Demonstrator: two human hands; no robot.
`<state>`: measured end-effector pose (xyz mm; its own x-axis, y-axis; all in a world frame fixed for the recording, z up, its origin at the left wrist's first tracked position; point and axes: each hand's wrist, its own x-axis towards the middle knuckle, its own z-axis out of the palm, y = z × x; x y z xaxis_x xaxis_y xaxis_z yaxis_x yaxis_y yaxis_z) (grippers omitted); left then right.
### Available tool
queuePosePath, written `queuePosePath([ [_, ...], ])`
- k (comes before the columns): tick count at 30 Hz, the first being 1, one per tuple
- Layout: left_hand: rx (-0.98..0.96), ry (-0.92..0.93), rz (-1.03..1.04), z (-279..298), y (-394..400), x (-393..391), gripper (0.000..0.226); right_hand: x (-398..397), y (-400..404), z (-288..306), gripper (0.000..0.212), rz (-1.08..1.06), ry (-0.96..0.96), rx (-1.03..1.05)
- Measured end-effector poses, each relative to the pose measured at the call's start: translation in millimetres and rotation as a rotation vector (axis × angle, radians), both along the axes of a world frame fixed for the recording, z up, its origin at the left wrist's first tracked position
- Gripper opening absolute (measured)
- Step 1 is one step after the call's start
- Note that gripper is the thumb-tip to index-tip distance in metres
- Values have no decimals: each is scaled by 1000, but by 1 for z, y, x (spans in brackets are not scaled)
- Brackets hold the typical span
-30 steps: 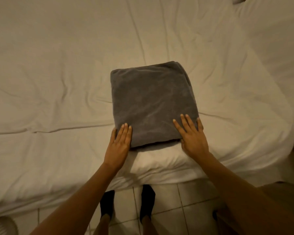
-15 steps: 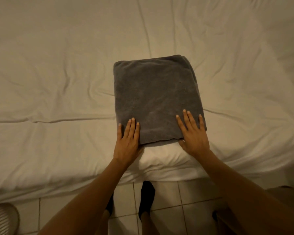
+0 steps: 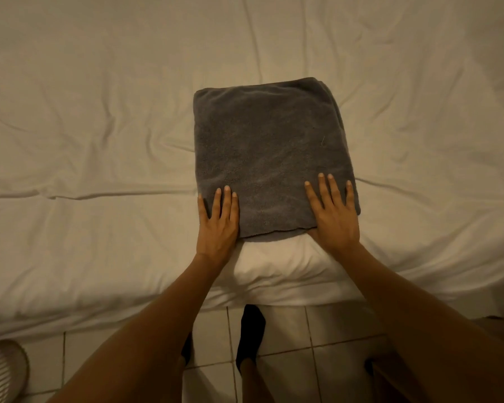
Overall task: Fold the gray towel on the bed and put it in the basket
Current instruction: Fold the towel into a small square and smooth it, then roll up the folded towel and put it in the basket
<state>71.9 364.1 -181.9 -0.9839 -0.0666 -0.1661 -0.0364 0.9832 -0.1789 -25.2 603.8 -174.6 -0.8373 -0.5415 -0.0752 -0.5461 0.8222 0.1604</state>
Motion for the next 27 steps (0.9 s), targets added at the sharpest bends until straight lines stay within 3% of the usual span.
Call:
queuePosePath([
  [10,-60,-64,21,21,-2,-19,65,-5,-5,18,83,-73,2,44],
  [14,17,-110,48,50,-5,-27,63,-10,-8,43,80,-72,26,17],
  [18,54,-74,83,96,-13,-36,65,-13,-16,80,75,-97,57,-38],
  [27,59,75,127,208,-54,-53,70,-41,-51,206,85,-33,166,-60],
])
